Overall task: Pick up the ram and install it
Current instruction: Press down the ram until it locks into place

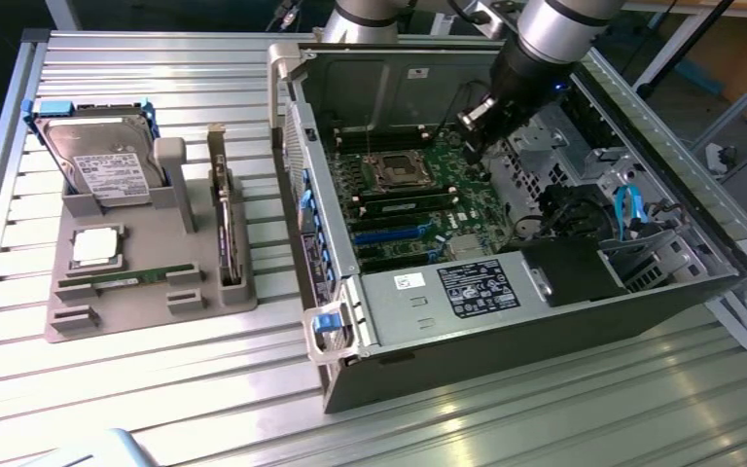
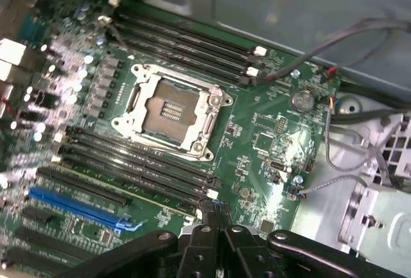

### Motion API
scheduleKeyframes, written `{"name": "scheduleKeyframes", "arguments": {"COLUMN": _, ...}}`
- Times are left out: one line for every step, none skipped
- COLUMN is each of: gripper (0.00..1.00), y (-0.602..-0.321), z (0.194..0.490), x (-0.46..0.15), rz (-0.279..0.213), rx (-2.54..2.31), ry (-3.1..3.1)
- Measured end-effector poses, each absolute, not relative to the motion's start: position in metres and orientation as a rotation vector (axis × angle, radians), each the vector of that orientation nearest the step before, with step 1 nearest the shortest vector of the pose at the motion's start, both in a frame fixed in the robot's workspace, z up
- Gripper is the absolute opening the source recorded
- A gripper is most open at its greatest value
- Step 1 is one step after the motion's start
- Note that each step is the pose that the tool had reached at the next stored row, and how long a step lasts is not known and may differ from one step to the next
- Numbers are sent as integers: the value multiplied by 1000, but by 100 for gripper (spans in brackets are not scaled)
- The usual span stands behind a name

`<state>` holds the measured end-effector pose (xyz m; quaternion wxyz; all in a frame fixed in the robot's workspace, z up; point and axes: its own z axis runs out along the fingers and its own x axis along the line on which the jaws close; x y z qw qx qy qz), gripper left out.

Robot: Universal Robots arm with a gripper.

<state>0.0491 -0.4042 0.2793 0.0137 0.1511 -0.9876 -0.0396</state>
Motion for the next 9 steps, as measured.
{"name": "scheduleKeyframes", "arguments": {"gripper": 10, "y": -404, "z": 279, "x": 49, "rz": -124, "rx": 416, "ry": -3085}}
{"name": "scheduleKeyframes", "arguments": {"gripper": 10, "y": -404, "z": 279, "x": 49, "rz": -125, "rx": 373, "ry": -3092}}
{"name": "scheduleKeyframes", "arguments": {"gripper": 10, "y": -404, "z": 279, "x": 49, "rz": -126, "rx": 326, "ry": -3098}}
{"name": "scheduleKeyframes", "arguments": {"gripper": 10, "y": -404, "z": 279, "x": 49, "rz": -126, "rx": 252, "ry": -3107}}
{"name": "scheduleKeyframes", "arguments": {"gripper": 10, "y": -404, "z": 279, "x": 49, "rz": -127, "rx": 204, "ry": -3112}}
{"name": "scheduleKeyframes", "arguments": {"gripper": 10, "y": -404, "z": 279, "x": 49, "rz": -127, "rx": 201, "ry": -3112}}
{"name": "scheduleKeyframes", "arguments": {"gripper": 10, "y": -404, "z": 279, "x": 49, "rz": -127, "rx": 201, "ry": -3112}}
{"name": "scheduleKeyframes", "arguments": {"gripper": 10, "y": -404, "z": 279, "x": 49, "rz": -127, "rx": 201, "ry": -3112}}
{"name": "scheduleKeyframes", "arguments": {"gripper": 10, "y": -404, "z": 279, "x": 49, "rz": -127, "rx": 201, "ry": -3112}}
